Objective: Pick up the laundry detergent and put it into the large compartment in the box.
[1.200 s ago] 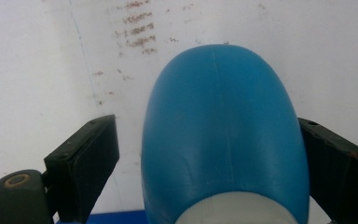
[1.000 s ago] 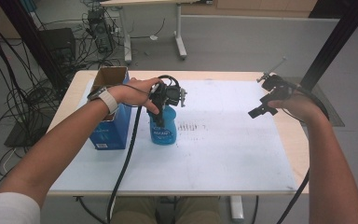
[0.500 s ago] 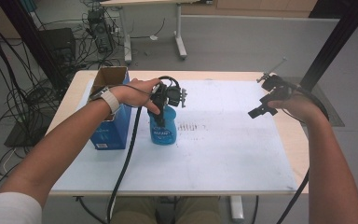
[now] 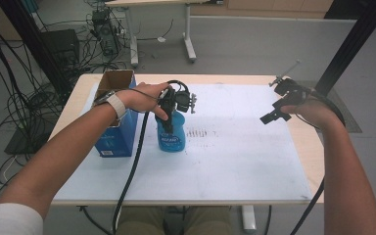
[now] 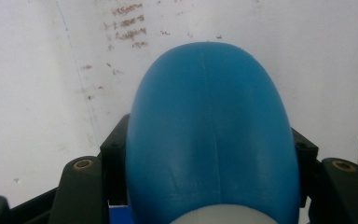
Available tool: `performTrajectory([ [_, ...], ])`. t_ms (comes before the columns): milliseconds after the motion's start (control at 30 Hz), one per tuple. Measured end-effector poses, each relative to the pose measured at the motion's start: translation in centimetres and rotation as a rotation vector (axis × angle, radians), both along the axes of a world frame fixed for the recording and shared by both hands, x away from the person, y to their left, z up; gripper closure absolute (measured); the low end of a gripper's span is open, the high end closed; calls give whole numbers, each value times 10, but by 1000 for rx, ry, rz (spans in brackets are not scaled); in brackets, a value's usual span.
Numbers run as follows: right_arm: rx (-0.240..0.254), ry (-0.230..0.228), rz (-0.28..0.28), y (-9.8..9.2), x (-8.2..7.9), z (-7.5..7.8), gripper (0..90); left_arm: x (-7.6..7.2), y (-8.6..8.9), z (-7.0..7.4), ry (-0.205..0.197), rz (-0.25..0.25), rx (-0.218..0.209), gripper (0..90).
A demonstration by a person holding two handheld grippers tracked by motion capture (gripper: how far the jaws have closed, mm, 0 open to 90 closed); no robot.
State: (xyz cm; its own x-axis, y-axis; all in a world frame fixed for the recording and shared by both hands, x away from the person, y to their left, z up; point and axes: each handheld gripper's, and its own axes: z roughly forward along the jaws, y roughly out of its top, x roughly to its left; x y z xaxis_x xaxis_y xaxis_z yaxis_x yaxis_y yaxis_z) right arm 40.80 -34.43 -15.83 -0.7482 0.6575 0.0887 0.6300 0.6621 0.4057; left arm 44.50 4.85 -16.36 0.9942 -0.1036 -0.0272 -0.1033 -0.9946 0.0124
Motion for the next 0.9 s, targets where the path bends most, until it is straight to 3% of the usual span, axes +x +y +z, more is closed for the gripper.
performTrajectory([
  [900, -2, -1, -3, -4, -3, 0, 106, -1, 1, 0, -1, 6, -4, 380],
])
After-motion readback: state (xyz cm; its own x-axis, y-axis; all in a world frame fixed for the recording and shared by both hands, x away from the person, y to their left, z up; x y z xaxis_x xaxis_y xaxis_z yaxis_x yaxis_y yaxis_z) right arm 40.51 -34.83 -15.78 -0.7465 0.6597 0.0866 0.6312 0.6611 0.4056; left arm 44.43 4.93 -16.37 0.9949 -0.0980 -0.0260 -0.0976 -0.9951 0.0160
